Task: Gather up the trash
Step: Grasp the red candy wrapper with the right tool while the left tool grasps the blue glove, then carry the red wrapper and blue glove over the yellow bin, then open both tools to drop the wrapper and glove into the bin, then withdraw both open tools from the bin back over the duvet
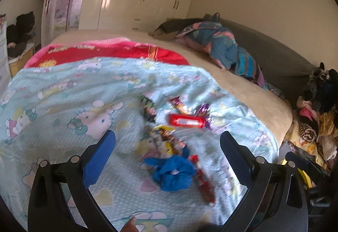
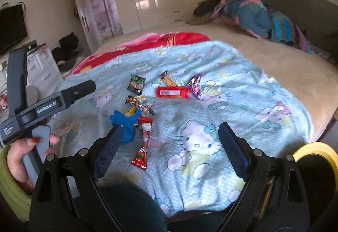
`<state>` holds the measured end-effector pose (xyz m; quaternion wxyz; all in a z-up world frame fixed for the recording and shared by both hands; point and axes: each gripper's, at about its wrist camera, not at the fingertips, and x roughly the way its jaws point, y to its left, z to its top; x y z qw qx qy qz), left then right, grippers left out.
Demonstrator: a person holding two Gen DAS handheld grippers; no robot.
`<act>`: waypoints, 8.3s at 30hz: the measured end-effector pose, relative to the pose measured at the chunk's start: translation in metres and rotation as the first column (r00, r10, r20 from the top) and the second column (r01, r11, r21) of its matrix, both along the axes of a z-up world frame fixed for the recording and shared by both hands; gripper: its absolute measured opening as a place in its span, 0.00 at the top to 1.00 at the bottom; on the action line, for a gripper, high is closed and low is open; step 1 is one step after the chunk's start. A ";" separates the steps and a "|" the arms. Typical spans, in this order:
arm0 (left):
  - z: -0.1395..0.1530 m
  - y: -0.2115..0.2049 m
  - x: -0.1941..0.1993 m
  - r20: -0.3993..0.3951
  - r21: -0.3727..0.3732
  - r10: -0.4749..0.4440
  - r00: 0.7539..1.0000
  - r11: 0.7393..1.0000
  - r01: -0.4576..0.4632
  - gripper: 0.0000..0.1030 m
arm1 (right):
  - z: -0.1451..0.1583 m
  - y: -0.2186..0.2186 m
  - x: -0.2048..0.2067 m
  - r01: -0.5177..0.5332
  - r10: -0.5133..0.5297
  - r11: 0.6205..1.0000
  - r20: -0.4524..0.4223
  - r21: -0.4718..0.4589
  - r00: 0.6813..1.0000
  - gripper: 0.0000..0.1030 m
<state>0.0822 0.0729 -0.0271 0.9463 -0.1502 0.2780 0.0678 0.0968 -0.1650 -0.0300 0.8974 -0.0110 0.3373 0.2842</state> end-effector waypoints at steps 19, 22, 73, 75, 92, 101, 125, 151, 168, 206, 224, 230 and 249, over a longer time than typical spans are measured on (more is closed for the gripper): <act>-0.067 0.015 0.020 -0.169 -0.155 -0.112 0.979 0.984 0.086 0.26 | -0.066 0.056 0.037 -0.178 0.166 0.983 -0.233 -0.033 0.958 0.39; -0.076 0.014 0.024 -0.188 -0.181 -0.124 0.974 0.979 0.090 0.27 | -0.075 0.061 0.041 -0.200 0.185 0.979 -0.276 -0.028 0.943 0.44; -0.032 -0.035 0.020 -0.087 -0.231 -0.341 0.936 0.921 0.314 0.84 | -0.044 -0.013 0.013 0.060 -0.048 0.996 -0.169 0.066 0.985 0.91; -0.027 -0.043 0.018 -0.078 -0.223 -0.357 0.931 0.916 0.333 0.84 | -0.039 -0.016 0.011 0.068 -0.057 0.995 -0.152 0.069 0.987 0.91; -0.005 -0.077 0.005 -0.038 -0.167 -0.433 0.901 0.891 0.422 0.84 | -0.008 -0.056 0.000 0.144 -0.135 0.982 -0.083 0.118 0.987 0.91; 0.003 -0.087 0.000 -0.016 -0.156 -0.460 0.888 0.878 0.452 0.84 | 0.002 -0.073 -0.006 0.166 -0.161 0.980 -0.056 0.113 0.985 0.91; 0.006 -0.148 -0.012 -0.027 -0.108 -0.578 0.816 0.813 0.572 0.84 | 0.002 -0.146 -0.028 0.285 -0.283 0.956 -0.032 0.066 0.959 0.91; -0.009 -0.222 -0.024 -0.095 -0.041 -0.692 0.716 0.721 0.691 0.84 | -0.024 -0.229 -0.047 0.450 -0.448 0.893 -0.061 0.019 0.892 0.91; -0.028 -0.284 -0.020 -0.163 0.016 -0.774 0.612 0.618 0.786 0.84 | -0.039 -0.262 -0.042 0.529 -0.525 0.849 -0.102 0.011 0.845 0.90; -0.029 -0.329 0.027 -0.135 -0.010 -0.781 0.610 0.616 0.788 0.08 | -0.046 -0.315 -0.045 0.662 -0.652 0.747 -0.124 0.065 0.748 0.48; 0.011 -0.259 0.015 -0.027 0.101 -0.637 0.770 0.765 0.636 0.07 | -0.026 -0.244 -0.045 0.522 -0.519 0.851 -0.051 0.060 0.853 0.43; 0.021 -0.235 0.014 0.006 0.096 -0.591 0.807 0.803 0.588 0.07 | -0.018 -0.216 -0.045 0.464 -0.463 0.884 -0.036 0.062 0.886 0.41; 0.034 -0.160 0.016 0.073 0.050 -0.429 0.900 0.903 0.426 0.07 | 0.011 -0.144 -0.045 0.326 -0.330 0.940 0.030 0.099 0.944 0.36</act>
